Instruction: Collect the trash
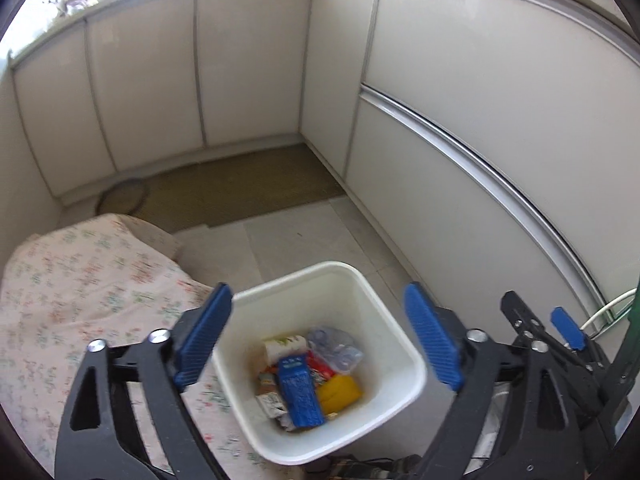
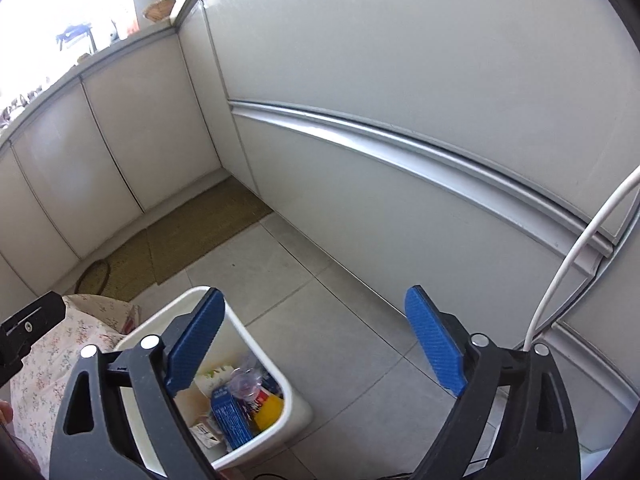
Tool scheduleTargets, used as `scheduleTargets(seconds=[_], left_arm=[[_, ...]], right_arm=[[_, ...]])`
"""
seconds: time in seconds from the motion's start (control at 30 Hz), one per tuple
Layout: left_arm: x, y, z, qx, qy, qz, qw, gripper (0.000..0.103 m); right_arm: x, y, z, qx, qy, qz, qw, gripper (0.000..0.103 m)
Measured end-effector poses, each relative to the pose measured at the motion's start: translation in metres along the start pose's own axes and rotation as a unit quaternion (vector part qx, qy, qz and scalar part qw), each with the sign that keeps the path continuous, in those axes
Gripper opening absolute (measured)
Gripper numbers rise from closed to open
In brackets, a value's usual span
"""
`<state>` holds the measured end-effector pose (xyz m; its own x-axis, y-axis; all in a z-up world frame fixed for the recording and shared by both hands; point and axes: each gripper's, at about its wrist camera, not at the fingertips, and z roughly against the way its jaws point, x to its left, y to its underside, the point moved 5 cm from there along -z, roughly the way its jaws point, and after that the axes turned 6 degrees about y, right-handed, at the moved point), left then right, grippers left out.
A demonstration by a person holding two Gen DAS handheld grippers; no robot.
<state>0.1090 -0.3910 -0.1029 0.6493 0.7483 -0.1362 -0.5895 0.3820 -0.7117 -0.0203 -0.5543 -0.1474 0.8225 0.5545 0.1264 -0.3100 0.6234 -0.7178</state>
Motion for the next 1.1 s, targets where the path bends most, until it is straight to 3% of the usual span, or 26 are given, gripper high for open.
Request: scheduleTargets(seconds=[0.1,0.33,0.43,0.53,0.6,0.77,1.1], left_arm=[[0.007,-0.001,0.019,-0.02,-0.012,-0.002,0.9997,0.096],[0.021,0.001,0.055,-0.039,0.018,0.021,0.9988,0.096],[0.029,0.002,0.07,-0.048,-0.015,0.019,0.9986,0.096],[0.038,0.005,0.086,-0.072,-0.083,0.007,0.9939,0.096],[0.043,0.009,0.097,-0.079,-0.096,-0.005,0.9922,0.096],[0.062,0.025,0.114,-0.068,-0.068,0.026,0.995,0.096],[0.11,0.053,0.145,-0.056,-0.098,0.055,0.9921,0.096]], right_arm=[[0.008,-0.002,0.013,-0.014,-0.013,-0.002,1.0,0.095],[0.027,-0.004,0.064,-0.071,-0.046,0.012,0.996,0.096],[0.035,-0.003,0.089,-0.098,-0.059,0.026,0.993,0.096],[0.046,-0.001,0.107,-0.11,-0.068,0.038,0.991,0.096],[0.051,0.001,0.118,-0.114,-0.075,0.04,0.99,0.096],[0.07,0.01,0.139,-0.11,-0.096,0.064,0.987,0.096],[0.104,0.044,0.168,-0.098,-0.089,0.091,0.987,0.096]])
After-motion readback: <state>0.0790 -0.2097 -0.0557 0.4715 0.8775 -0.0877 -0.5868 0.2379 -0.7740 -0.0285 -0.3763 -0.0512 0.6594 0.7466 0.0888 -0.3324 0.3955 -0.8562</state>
